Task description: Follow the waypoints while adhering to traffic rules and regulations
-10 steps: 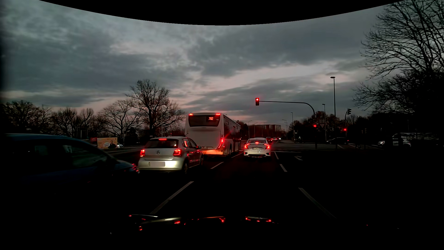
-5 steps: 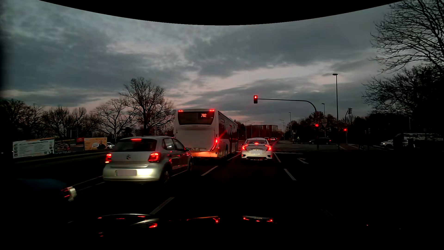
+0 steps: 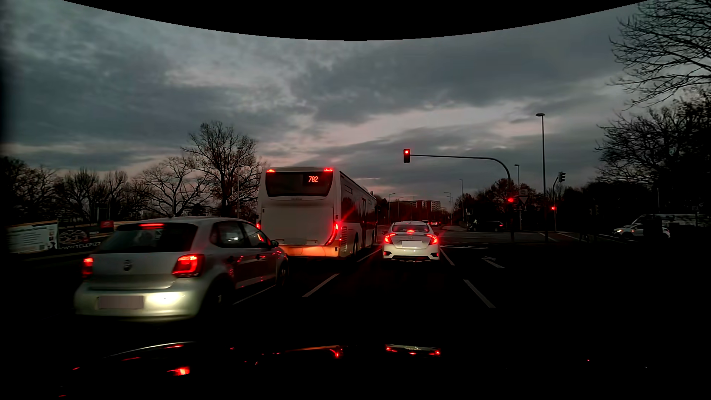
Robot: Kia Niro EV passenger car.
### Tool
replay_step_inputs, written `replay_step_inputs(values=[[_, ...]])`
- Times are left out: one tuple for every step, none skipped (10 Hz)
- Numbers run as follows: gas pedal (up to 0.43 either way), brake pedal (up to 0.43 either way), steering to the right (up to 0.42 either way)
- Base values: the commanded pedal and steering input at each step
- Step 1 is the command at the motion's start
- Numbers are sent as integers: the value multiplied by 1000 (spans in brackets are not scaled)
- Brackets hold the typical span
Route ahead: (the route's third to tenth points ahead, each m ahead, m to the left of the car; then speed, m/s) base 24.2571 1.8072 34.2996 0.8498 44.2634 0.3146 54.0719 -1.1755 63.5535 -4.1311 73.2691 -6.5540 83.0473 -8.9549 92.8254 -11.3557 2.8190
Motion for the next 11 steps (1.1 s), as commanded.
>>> replay_step_inputs(values=[[0, 159, 41], [0, 159, 42], [0, 159, 43], [0, 159, 44], [0, 159, 44], [0, 159, 46], [0, 152, 47], [0, 152, 48], [0, 152, 48], [0, 146, 48], [0, 146, 48]])
